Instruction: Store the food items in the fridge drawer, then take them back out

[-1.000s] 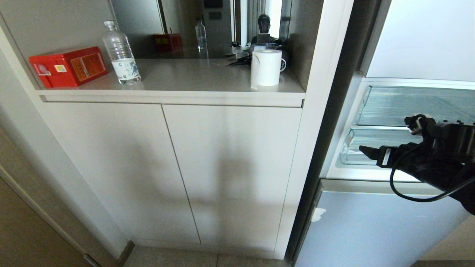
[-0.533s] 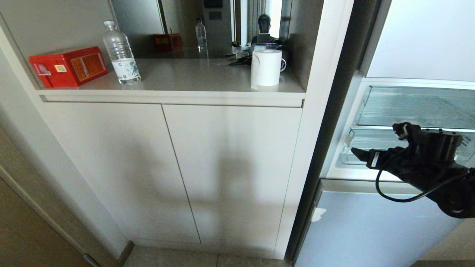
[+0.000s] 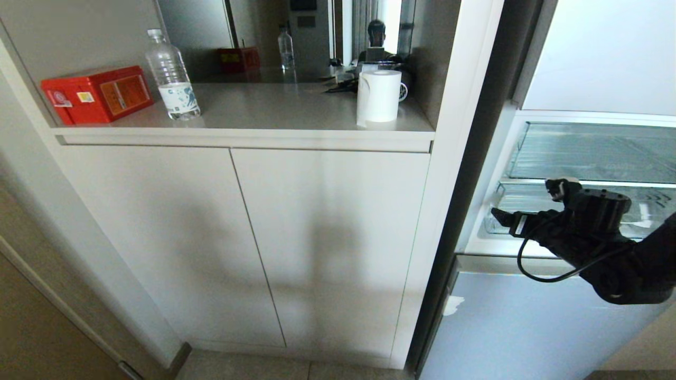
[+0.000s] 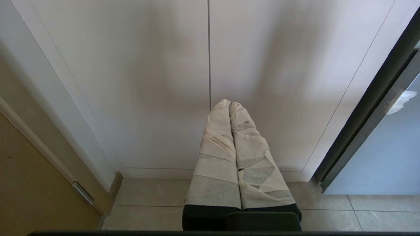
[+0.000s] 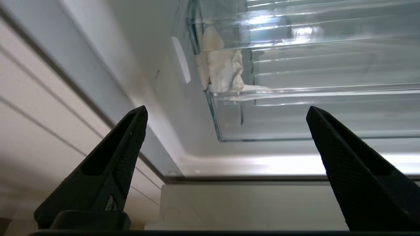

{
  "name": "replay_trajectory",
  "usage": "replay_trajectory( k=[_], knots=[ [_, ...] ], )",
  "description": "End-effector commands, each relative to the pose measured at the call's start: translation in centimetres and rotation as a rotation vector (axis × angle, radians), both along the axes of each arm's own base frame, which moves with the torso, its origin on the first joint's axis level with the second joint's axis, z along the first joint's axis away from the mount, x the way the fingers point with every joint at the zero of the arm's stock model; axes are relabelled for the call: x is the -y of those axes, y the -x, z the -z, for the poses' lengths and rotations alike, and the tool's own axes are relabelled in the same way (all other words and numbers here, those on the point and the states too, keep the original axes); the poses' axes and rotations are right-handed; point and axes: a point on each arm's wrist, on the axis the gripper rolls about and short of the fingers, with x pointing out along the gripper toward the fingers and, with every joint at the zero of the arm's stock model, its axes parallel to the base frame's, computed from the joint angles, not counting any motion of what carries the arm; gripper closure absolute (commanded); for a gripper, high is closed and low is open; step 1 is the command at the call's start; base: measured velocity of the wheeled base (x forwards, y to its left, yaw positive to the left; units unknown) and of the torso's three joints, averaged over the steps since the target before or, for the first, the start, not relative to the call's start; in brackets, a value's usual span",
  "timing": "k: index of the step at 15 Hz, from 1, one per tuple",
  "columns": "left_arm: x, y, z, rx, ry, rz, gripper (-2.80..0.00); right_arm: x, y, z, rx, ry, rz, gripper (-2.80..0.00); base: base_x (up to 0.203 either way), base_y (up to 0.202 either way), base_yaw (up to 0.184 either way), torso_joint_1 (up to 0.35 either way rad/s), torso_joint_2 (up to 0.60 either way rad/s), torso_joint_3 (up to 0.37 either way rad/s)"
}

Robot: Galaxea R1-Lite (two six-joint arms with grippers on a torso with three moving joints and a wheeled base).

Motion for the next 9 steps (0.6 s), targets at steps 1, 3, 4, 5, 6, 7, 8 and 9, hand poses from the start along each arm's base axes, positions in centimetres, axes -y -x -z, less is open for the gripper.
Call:
replay_trajectory(
  k=[1, 3, 4, 5, 6, 7, 8, 9],
  knots=[
    [0.0, 0.0, 0.0, -0.001, 0.000, -0.001, 0.00, 0.1, -1.2, 0.5, 0.010, -0.020, 0.003, -2.80, 0.000, 0.000, 0.000, 0.000, 0.00, 0.000],
    [0.0, 0.0, 0.0, -0.001, 0.000, 0.000, 0.00, 0.1, -2.0, 0.9, 0.017, -0.026, 0.004, -2.80, 0.000, 0.000, 0.000, 0.000, 0.00, 0.000],
    [0.0, 0.0, 0.0, -0.001, 0.000, -0.001, 0.00, 0.1, -2.3, 1.0, 0.020, -0.027, 0.006, -2.80, 0.000, 0.000, 0.000, 0.000, 0.00, 0.000],
    [0.0, 0.0, 0.0, -0.001, 0.000, 0.000, 0.00, 0.2, -2.6, 1.1, 0.022, -0.032, 0.007, -2.80, 0.000, 0.000, 0.000, 0.000, 0.00, 0.000],
    [0.0, 0.0, 0.0, -0.001, 0.000, 0.000, 0.00, 0.2, -2.7, 1.0, 0.028, -0.037, 0.008, -2.80, 0.000, 0.000, 0.000, 0.000, 0.00, 0.000],
    [0.0, 0.0, 0.0, -0.001, 0.000, -0.001, 0.00, 0.2, -3.0, 1.0, 0.033, -0.039, 0.009, -2.80, 0.000, 0.000, 0.000, 0.000, 0.00, 0.000],
    [0.0, 0.0, 0.0, -0.001, 0.000, 0.000, 0.00, 0.2, -3.2, 0.9, 0.039, -0.038, 0.010, -2.80, 0.000, 0.000, 0.000, 0.000, 0.00, 0.000],
    [0.0, 0.0, 0.0, -0.001, 0.000, -0.001, 0.00, 0.2, -3.3, 0.9, 0.044, -0.039, 0.010, -2.80, 0.000, 0.000, 0.000, 0.000, 0.00, 0.000]
  ],
)
